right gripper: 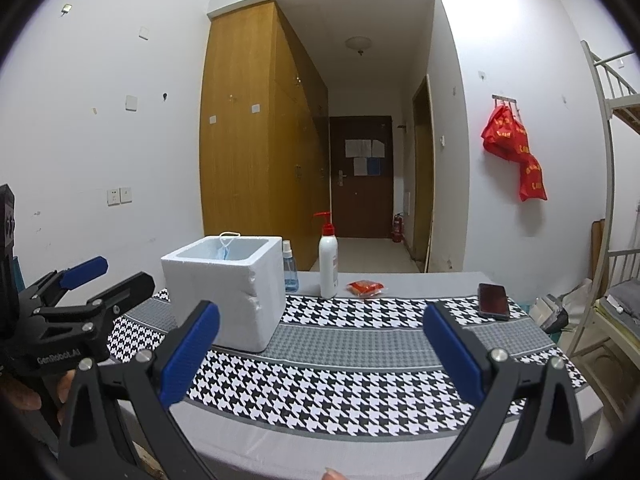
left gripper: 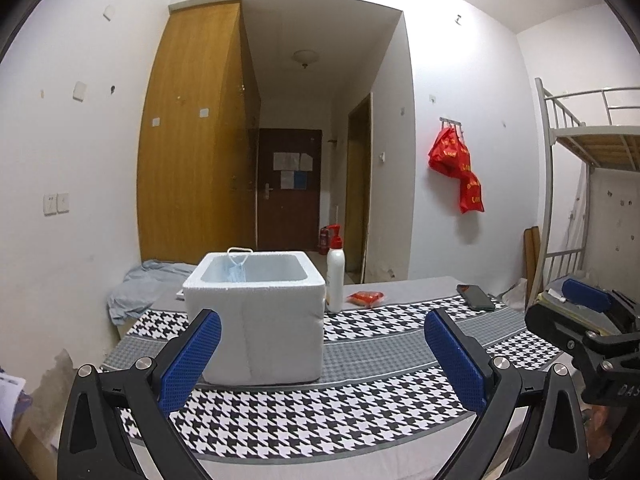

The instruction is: Organize soft objects

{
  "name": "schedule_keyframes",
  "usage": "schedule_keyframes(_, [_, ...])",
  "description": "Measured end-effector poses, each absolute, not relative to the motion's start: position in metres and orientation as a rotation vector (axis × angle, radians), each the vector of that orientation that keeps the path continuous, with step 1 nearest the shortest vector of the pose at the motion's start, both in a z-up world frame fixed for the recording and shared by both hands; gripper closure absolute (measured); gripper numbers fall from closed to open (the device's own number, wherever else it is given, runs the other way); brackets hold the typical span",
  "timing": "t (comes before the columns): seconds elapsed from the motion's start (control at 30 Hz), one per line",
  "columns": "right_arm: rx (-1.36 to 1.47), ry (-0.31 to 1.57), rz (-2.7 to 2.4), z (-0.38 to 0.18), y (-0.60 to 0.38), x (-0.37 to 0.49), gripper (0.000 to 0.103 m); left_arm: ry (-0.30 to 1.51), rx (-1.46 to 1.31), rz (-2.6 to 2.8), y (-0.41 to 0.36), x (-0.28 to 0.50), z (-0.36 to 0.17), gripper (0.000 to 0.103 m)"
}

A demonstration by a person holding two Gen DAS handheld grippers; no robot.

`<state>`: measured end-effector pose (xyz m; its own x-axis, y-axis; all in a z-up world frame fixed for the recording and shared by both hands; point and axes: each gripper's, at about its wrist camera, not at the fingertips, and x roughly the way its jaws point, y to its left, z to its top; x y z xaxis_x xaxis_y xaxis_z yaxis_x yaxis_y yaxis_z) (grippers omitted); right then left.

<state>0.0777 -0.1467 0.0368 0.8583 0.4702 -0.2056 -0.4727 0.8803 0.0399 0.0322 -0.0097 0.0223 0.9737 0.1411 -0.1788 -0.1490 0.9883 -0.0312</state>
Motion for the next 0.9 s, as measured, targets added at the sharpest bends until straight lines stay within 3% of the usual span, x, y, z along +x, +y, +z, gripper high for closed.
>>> schedule_keyframes(0.9, [-0.003,0.214,0.52,0.002,-0.155,0.036,0.0,0.172,-0.052,0.159,-0.019,-0.012,-0.009,0.001])
